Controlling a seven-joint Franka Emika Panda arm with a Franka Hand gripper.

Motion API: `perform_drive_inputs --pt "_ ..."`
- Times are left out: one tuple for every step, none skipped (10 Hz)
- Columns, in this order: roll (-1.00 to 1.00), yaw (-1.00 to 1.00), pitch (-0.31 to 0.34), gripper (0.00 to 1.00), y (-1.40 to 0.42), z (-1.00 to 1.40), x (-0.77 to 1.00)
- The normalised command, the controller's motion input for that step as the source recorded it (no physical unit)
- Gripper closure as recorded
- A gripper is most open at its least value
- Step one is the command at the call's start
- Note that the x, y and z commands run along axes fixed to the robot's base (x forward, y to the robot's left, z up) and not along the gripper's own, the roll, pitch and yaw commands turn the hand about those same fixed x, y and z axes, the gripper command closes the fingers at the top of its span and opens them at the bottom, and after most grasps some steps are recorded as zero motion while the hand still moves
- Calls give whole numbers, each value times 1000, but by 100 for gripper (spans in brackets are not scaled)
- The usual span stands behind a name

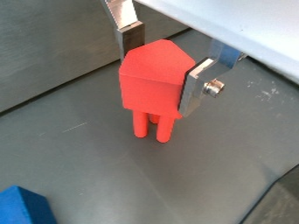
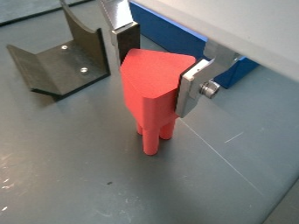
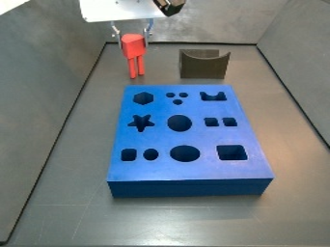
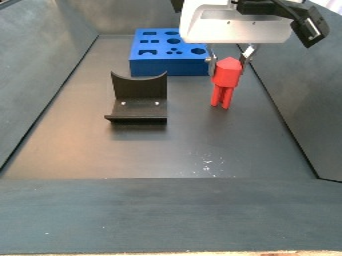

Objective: Pick up the 3 prong object. Move to above the board. Insert the 3 prong object.
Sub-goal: Pick up the 3 prong object, then move to above the board.

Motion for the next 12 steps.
perform_drive_inputs --pt "0 0 0 100 0 0 0" --pt "189 -56 -177 100 -268 1000 -300" --pt "189 -12 -191 100 -256 1000 -302" --pt "198 31 -171 100 -217 1000 -291" --pt "202 38 -147 100 -206 1000 -272" --pt "205 42 -67 100 -193 1000 -246" --pt "204 43 -6 100 -183 1000 -227" --pt "197 42 36 100 -170 1000 -210" --pt "185 39 48 100 -148 1000 -186" --pt "173 39 38 100 -137 1000 -177" --pt "166 39 24 100 -125 1000 -166" --pt "158 39 20 100 -106 1000 -150"
